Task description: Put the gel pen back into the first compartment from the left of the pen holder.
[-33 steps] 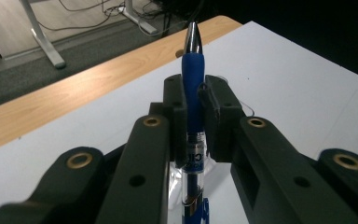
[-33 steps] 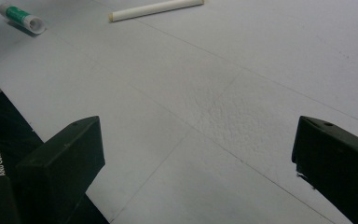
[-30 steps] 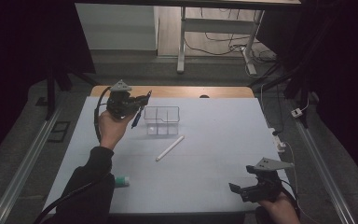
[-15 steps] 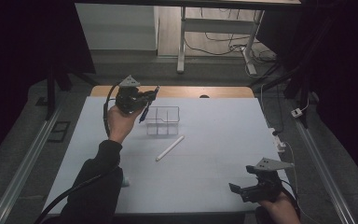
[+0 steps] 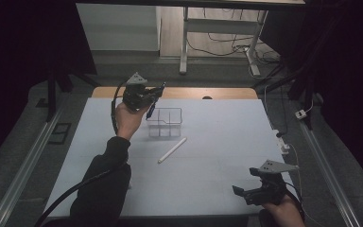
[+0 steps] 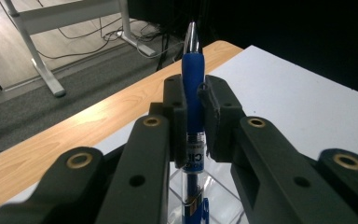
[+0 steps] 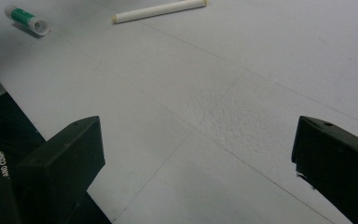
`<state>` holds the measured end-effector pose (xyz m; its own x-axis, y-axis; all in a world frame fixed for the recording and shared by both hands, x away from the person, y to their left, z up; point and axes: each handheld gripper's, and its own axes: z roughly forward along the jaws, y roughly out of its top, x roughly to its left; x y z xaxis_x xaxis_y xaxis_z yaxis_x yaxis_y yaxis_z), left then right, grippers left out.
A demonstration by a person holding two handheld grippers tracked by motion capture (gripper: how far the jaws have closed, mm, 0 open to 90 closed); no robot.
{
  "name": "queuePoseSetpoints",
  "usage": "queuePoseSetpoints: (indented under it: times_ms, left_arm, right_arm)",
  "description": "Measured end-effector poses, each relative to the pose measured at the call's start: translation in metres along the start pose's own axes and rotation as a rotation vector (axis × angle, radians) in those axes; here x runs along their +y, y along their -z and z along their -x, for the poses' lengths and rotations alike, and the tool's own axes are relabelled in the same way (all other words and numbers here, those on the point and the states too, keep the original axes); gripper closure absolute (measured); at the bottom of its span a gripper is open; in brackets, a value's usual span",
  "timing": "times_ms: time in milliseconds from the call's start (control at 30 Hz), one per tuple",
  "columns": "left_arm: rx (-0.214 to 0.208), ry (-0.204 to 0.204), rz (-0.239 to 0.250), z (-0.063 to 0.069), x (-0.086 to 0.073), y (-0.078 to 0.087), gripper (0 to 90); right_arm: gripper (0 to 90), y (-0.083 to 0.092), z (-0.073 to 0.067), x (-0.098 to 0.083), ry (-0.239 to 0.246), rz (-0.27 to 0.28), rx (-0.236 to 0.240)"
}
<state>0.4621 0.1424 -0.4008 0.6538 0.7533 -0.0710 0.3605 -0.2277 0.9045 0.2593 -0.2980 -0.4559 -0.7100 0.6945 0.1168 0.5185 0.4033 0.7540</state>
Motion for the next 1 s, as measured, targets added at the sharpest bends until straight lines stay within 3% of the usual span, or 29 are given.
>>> queuePoseSetpoints:
  times_ms: [333, 633, 1000]
  left_arm:
    - [0.003, -0.015, 0.017, 0.000, 0.001, -0.013, 79.7]
    - [0.012, -0.046, -0.016, -0.002, -0.009, -0.020, 79.7]
    - [0.011, -0.024, -0.040, -0.005, -0.021, -0.022, 79.7]
  right_arm:
    - [2.0, 0.000, 0.000, 0.000, -0.002, 0.004, 0.003]
    - [2.0, 0.000, 0.000, 0.000, -0.001, 0.005, 0.004]
    - [2.0, 0.000, 0.000, 0.000, 0.003, -0.002, 0.001]
